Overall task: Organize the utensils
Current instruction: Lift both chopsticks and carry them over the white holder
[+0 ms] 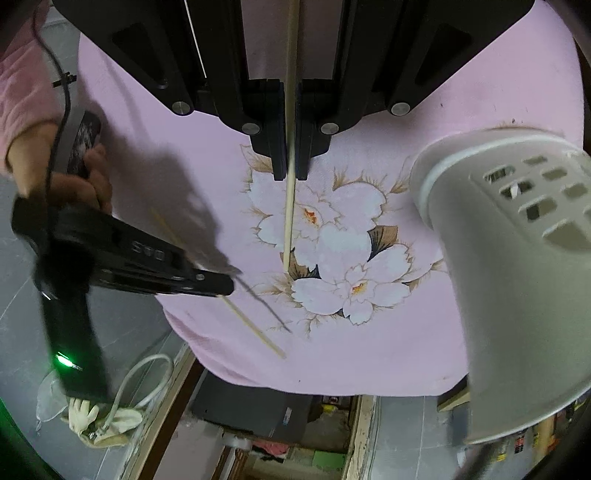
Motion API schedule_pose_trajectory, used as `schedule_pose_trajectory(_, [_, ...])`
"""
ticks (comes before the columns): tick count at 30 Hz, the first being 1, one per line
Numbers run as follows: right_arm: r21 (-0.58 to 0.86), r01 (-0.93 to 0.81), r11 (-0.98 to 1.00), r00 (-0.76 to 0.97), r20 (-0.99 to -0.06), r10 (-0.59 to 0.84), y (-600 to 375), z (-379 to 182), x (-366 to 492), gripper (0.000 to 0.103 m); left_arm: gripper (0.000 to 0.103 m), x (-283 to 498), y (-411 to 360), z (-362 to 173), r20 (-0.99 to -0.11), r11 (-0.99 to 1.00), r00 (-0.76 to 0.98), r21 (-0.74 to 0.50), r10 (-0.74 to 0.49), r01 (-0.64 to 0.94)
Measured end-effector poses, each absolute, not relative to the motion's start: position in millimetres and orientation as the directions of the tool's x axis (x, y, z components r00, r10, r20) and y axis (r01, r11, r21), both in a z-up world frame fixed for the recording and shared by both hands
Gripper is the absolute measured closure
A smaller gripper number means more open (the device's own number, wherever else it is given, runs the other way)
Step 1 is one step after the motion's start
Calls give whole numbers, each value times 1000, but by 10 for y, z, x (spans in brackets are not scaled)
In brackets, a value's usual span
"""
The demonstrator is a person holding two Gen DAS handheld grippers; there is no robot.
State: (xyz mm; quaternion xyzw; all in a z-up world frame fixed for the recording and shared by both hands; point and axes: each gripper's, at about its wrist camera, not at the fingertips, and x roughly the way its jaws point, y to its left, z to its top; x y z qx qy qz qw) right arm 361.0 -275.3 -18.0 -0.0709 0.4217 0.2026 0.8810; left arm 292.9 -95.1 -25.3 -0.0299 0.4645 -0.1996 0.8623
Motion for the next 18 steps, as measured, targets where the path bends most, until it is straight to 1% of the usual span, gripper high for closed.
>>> schedule_pose_trajectory(3, [36,-408,912,646,-694,317,-2819,-47,3328,100,101,2781,-889,-177,-749,908,524,-266,-406,324])
schedule_pose_trajectory(6, [-6,-390,921,743,-592,312,-2862,92,3018,100,101,2635,-804,-50,-674,894,591,-283,-444,348])
schedule_pose_trajectory(9, [-21,-355,935,819,-489,300,-2889,229,2737,100,101,2484,-794,99,-590,889,666,-267,-457,373])
schedule_pose_trajectory(12, [-75,-309,948,892,-369,262,-2865,371,2479,100,101,2344,-806,239,-510,891,731,-234,-452,388])
schedule_pose_trajectory(15, [-83,-273,958,936,-255,244,-2844,524,2241,100,101,2196,-777,419,-403,897,801,-209,-442,390])
schedule_pose_trajectory(18, [-89,-261,961,956,-162,245,-2783,670,2101,100,100,2101,-741,592,-281,911,868,-173,-410,374])
